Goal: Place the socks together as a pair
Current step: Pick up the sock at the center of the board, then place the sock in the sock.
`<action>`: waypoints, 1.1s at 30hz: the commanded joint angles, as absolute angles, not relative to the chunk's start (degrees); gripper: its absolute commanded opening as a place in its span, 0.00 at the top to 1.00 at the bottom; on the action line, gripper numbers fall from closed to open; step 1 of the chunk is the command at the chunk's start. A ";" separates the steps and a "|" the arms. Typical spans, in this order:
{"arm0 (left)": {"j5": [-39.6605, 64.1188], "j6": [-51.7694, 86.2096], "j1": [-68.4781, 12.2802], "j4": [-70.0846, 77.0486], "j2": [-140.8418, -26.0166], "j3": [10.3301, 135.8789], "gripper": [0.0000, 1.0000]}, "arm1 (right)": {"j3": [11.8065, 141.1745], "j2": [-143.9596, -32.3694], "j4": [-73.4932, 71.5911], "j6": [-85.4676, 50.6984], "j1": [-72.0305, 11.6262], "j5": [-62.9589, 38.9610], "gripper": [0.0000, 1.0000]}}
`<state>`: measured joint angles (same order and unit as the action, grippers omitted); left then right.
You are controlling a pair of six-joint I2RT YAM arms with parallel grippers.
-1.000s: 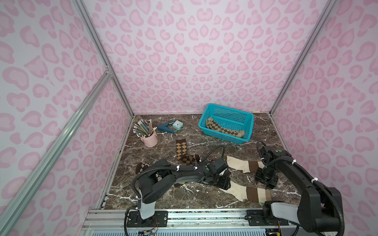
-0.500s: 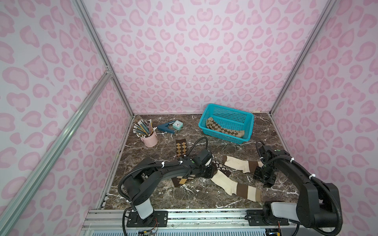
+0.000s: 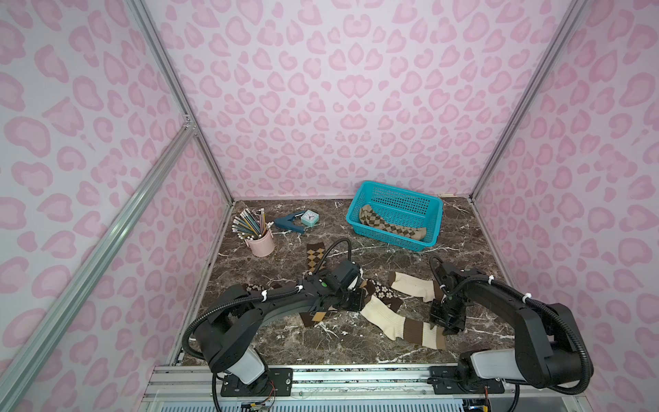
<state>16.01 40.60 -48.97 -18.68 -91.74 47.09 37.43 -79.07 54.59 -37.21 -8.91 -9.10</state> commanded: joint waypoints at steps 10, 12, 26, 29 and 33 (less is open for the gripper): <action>17.98 39.81 -49.38 -17.93 -89.81 50.95 0.96 | 40.68 -78.91 54.84 -39.99 -10.90 -5.01 1.00; 18.73 39.98 -50.21 -18.10 -88.96 53.19 0.96 | 44.21 -76.70 58.57 -39.06 -10.43 -3.70 1.00; 20.39 41.88 -54.76 -14.60 -106.73 75.78 0.96 | 67.09 -80.49 69.17 -23.91 12.11 1.56 1.00; 20.39 41.87 -54.76 -14.14 -110.92 78.36 0.96 | 68.59 -83.57 68.81 -21.98 13.25 3.42 1.00; 19.88 42.24 -54.63 -12.95 -115.11 80.35 0.96 | 67.73 -86.36 65.52 -20.84 14.85 3.86 1.00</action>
<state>20.12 41.82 -54.85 -16.43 -113.54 79.11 67.75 -85.23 66.50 -23.00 14.11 2.13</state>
